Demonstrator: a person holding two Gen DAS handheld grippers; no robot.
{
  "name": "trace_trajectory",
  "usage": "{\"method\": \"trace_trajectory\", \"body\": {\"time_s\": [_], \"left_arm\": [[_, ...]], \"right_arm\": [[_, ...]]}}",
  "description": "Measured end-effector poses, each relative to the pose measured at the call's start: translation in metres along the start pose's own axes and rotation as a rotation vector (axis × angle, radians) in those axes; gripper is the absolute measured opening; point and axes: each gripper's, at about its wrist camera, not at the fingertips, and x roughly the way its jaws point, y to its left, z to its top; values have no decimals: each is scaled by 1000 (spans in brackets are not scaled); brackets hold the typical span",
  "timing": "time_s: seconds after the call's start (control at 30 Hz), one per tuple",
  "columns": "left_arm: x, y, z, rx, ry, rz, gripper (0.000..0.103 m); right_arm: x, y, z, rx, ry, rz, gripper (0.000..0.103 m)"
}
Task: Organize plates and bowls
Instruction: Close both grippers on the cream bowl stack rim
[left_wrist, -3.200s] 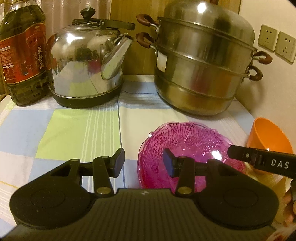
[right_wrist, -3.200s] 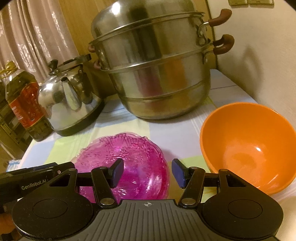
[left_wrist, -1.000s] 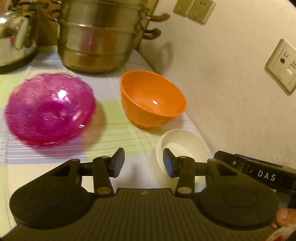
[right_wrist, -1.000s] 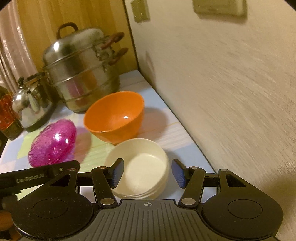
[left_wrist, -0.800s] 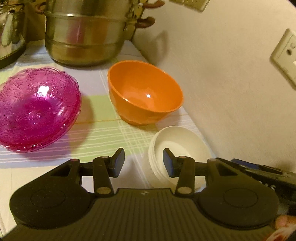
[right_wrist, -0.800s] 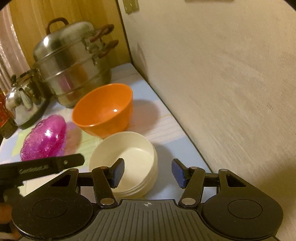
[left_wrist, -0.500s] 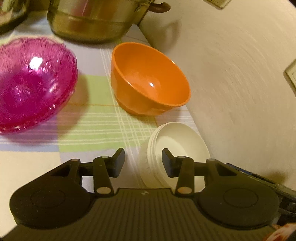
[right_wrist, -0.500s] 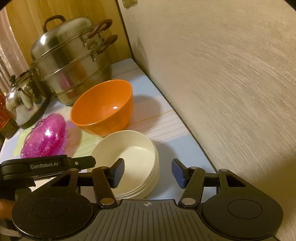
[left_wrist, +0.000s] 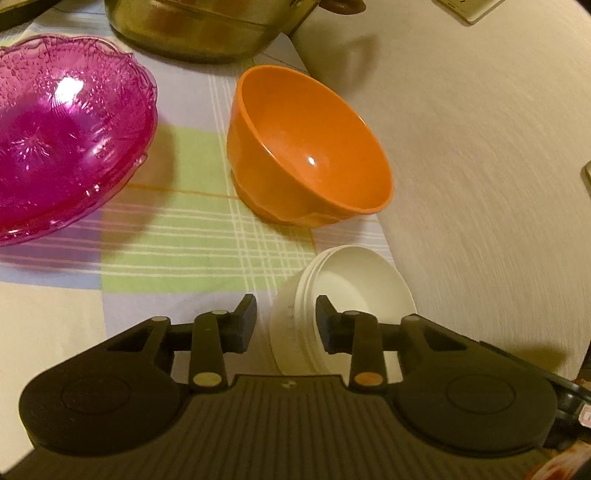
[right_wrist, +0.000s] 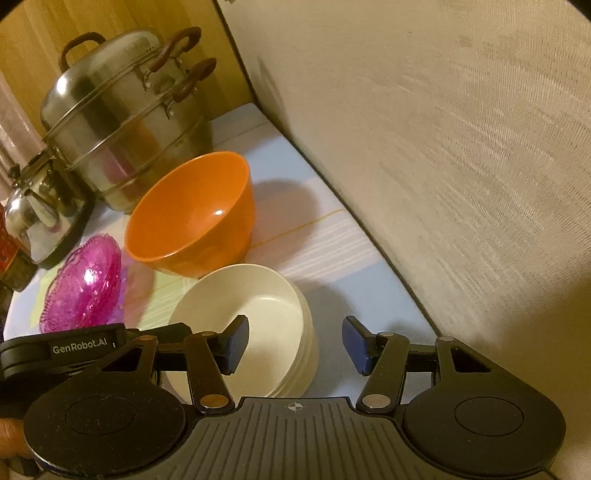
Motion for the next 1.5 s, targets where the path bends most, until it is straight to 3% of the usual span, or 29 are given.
{"method": "trace_trajectory", "body": {"time_s": [0.33, 0.67, 1.07, 1.5], "left_arm": [[5, -2, -1, 11, 14, -14, 19], [7, -4, -2, 37, 11, -15, 16], [8, -7, -2, 73, 12, 3, 15], [0, -11, -4, 100, -7, 16, 14]], "right_arm": [[11, -2, 3, 35, 42, 29, 43], [16, -7, 1, 84, 81, 35, 32], [14, -3, 1, 53, 84, -7, 15], [5, 5, 1, 21, 50, -20, 13]]}}
